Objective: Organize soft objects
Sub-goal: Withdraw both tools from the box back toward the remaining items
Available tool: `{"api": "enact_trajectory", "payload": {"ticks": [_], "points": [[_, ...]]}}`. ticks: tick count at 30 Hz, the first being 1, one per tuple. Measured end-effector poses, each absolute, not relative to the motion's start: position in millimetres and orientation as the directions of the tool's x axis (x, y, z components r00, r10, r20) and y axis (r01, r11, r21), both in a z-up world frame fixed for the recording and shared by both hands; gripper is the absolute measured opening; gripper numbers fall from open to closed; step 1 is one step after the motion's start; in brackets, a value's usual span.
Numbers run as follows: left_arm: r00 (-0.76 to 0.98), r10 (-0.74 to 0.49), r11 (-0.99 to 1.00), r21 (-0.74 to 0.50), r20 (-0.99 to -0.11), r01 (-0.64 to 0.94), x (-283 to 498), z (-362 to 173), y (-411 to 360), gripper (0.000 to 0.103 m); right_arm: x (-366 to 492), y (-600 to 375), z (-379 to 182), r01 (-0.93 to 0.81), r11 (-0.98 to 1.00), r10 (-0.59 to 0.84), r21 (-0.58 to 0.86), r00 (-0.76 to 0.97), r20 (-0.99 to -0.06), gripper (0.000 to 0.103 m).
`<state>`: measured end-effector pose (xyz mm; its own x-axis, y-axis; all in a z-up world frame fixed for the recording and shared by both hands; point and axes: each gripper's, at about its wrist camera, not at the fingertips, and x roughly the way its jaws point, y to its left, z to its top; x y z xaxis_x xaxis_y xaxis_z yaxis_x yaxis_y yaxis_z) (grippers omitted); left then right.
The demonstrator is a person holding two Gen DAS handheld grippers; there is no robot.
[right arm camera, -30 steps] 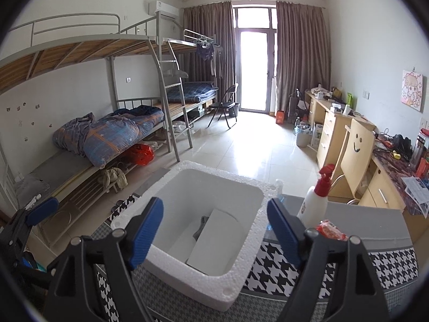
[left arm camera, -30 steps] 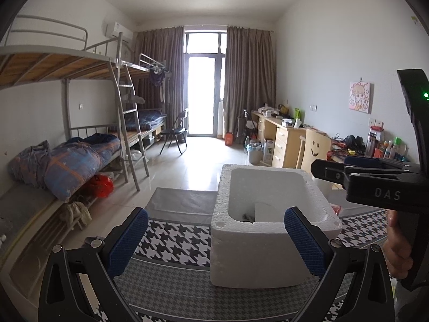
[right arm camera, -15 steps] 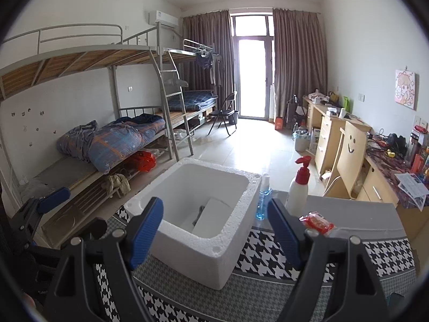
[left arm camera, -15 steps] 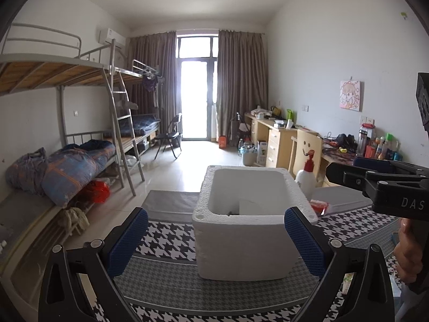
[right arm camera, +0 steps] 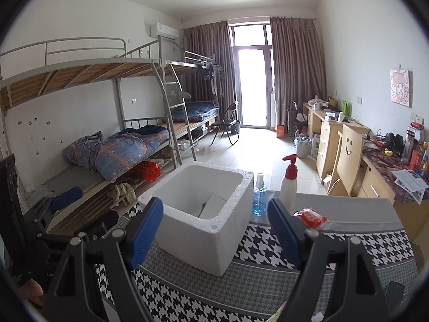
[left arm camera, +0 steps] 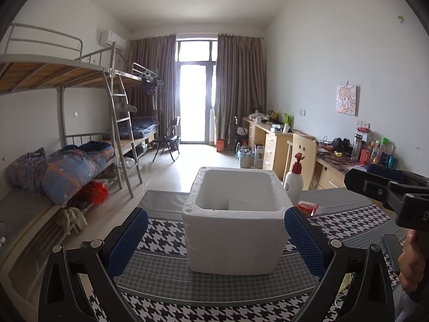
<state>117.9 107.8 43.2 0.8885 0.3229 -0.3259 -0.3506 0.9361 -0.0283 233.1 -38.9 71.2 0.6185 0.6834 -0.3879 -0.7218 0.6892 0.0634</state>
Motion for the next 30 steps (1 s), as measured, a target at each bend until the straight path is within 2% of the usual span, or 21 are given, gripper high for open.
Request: {"api": "enact_trajectory", "payload": {"ticks": [2,7,30], "points": [[0.894,0.311,0.942,-0.019,-0.322,-0.335,116,44,103,0.102,231,-44,71,-0.717,0.694,0.682,0.066,0.625,-0.379,0.092],[0.901,0.301,0.947,-0.011,-0.313,-0.32,112,45,94,0.102,224,-56,71,-0.709,0.702,0.681,0.069,0.639,-0.359,0.094],[0.942,0.195,0.977,-0.027,-0.273,-0.21,96,39,46,0.102,191,-118,58,-0.638,0.768,0.625,0.064,0.722,-0.297,0.094]]}}
